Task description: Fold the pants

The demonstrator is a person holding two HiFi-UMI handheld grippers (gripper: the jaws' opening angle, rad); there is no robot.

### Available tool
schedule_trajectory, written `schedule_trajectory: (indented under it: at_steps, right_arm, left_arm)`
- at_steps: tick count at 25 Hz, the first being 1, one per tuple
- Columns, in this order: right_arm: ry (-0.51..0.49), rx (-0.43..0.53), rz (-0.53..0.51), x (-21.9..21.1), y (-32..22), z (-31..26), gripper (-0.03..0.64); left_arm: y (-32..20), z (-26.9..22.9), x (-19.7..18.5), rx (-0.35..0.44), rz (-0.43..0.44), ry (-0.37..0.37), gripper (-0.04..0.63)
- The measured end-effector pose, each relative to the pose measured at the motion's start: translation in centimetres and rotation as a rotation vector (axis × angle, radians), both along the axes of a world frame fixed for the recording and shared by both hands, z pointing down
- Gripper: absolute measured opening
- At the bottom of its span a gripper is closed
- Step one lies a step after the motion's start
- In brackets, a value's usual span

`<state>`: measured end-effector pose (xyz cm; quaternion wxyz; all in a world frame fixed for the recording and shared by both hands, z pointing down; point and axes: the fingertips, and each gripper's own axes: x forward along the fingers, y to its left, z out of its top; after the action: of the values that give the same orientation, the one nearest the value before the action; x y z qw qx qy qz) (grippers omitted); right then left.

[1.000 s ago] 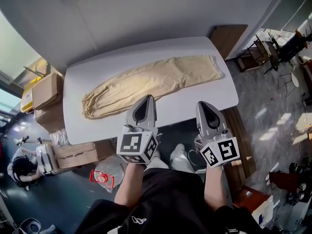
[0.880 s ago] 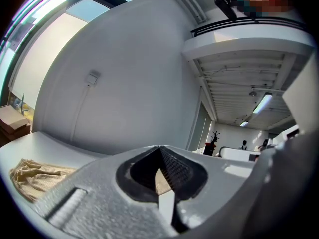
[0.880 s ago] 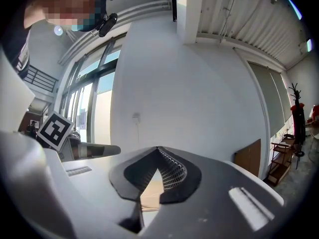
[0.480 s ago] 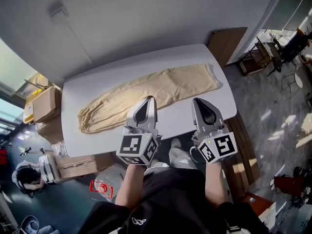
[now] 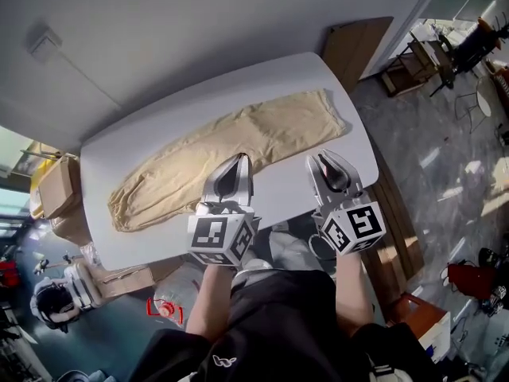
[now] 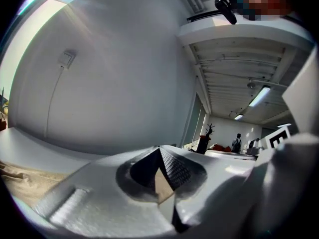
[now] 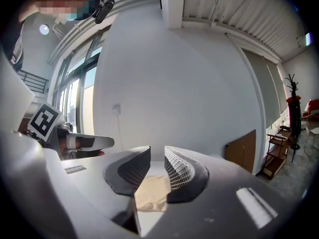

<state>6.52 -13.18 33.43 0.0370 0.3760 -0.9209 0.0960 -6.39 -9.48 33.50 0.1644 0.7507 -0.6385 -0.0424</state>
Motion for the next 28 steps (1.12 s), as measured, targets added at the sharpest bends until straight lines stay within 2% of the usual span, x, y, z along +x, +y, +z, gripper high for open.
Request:
schedule_trajectory:
  at_steps: [7, 9, 11, 18, 28]
  right_arm:
    - [0.036, -0.110, 0.041, 2.1, -3.3, 4.4, 0.180]
    - [0.020, -0.151, 0.054, 2.9, -4.4, 5.5, 0.201]
    - [0.012, -0.184, 0.071, 3.9, -5.5, 6.7, 0.207]
    - [0.039, -0.281, 0.138, 7.0, -10.1, 11.7, 0.236]
    - [0.038, -0.440, 0.202, 10.4, -13.7, 18.1, 0.262]
  left_arm:
    - [-3.4, 3.3, 2.2, -0.078, 0.049, -0.022, 0.003]
    - [-4.3, 3.9, 3.2, -0.088, 0.069, -0.003, 0.003]
    - [-5.4, 4.6, 4.2, -0.102, 0.095, 0.001, 0.003]
    - [-9.4, 8.1, 6.4, -0.173, 0.131, -0.063, 0.005]
    - [-12.7, 11.7, 8.7, -0.256, 0.163, -0.061, 0.005]
